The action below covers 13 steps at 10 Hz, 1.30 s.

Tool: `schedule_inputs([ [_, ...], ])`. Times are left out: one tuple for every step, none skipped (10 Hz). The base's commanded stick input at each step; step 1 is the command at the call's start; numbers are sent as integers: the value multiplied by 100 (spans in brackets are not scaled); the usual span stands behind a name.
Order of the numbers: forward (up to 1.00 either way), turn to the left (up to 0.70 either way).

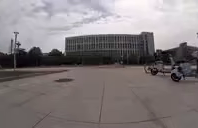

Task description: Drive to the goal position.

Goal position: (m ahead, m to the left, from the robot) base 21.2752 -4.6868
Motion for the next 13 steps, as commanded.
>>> schedule_inputs([
  [70,0],
  [70,4],
  [70,15],
  [70,23],
  [70,18],
  [70,1],
  [70,0],
  [70,0],
  [70,0],
  [70,0],
  [70,0],
  [70,0],
  [70,0],
])
